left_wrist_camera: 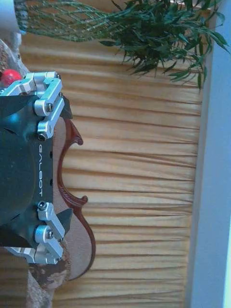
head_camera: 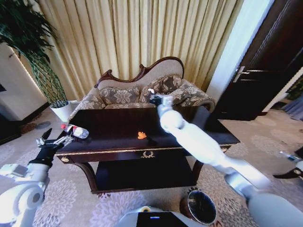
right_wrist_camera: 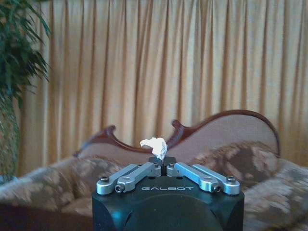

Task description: Move to the front of the table and place the trash on the table into the trash bin.

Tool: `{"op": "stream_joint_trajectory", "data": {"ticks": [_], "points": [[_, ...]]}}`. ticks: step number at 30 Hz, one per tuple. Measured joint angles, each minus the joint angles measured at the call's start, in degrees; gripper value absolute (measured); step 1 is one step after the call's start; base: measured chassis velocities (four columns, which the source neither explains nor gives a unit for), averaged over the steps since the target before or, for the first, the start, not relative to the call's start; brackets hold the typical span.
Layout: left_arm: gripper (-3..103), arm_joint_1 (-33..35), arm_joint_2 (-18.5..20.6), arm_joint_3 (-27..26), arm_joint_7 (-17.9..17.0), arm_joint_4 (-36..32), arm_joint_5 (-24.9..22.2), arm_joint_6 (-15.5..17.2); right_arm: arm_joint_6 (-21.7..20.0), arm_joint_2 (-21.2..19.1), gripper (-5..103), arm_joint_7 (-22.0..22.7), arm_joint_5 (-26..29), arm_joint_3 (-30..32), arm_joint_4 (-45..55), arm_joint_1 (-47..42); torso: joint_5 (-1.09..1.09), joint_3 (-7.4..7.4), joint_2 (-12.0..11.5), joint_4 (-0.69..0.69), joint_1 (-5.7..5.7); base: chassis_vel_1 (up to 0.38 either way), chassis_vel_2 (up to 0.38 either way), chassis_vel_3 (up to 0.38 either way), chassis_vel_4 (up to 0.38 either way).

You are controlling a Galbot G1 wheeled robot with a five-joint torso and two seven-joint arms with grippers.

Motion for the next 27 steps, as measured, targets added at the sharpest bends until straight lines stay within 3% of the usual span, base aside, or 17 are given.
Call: {"op": "stream_joint_trajectory", "data": {"ticks": [4, 6, 7, 9, 12, 19, 27], "points": [[100, -0.5, 0.4, 0.0, 0.6, 0.5, -0.7, -0.4, 2.2, -4.7, 0, -5.3, -1.0, 5.5, 1.1, -6.0, 0.01, 0.00, 0.0, 0.00, 0.00, 0.000, 0.000, 0.000, 0.000], [100, -1.1, 0.9, 0.1, 0.9, 0.9, -1.5, -0.5, 6.1, -9.6, 0, -11.6, -0.7, 12.7, 2.9, -13.4, -0.02, 0.00, 0.0, -0.02, 0.00, 0.000, 0.000, 0.000, 0.000], [100, -1.1, 0.9, 0.1, 0.9, 0.9, -1.5, -0.5, 6.1, -9.6, 0, -11.6, -0.7, 12.7, 2.9, -13.4, -0.02, 0.00, 0.0, -0.02, 0.00, 0.000, 0.000, 0.000, 0.000], [100, -1.4, 1.3, 0.2, 1.5, 1.3, -1.9, -0.7, 11.3, -12.6, 0, -16.5, -0.8, 17.7, 4.3, -20.5, 0.00, 0.00, 0.0, -0.01, 0.00, 0.000, 0.000, 0.000, 0.000], [100, -1.9, 1.5, 0.5, 2.6, 1.9, -2.0, -0.9, 13.7, -13.8, 0, -18.7, -0.7, 21.6, 6.7, -26.7, -0.01, 0.00, 0.0, -0.01, 0.00, 0.000, 0.000, 0.000, 0.000], [100, -2.9, 2.0, 1.1, 3.0, 2.3, -3.7, -0.6, 11.8, -12.0, 0, -16.3, 0.0, 24.6, 11.1, -32.0, -0.03, 0.00, 0.0, 0.02, 0.00, 0.000, 0.000, 0.000, 0.000], [100, -2.6, 3.4, 0.3, 3.1, 2.7, -4.4, -0.5, 8.6, -7.8, 0, -11.5, -4.0, 26.9, 13.2, -35.5, -0.03, 0.01, 0.0, 0.01, 0.01, 0.000, 0.000, 0.000, 0.000]]}}
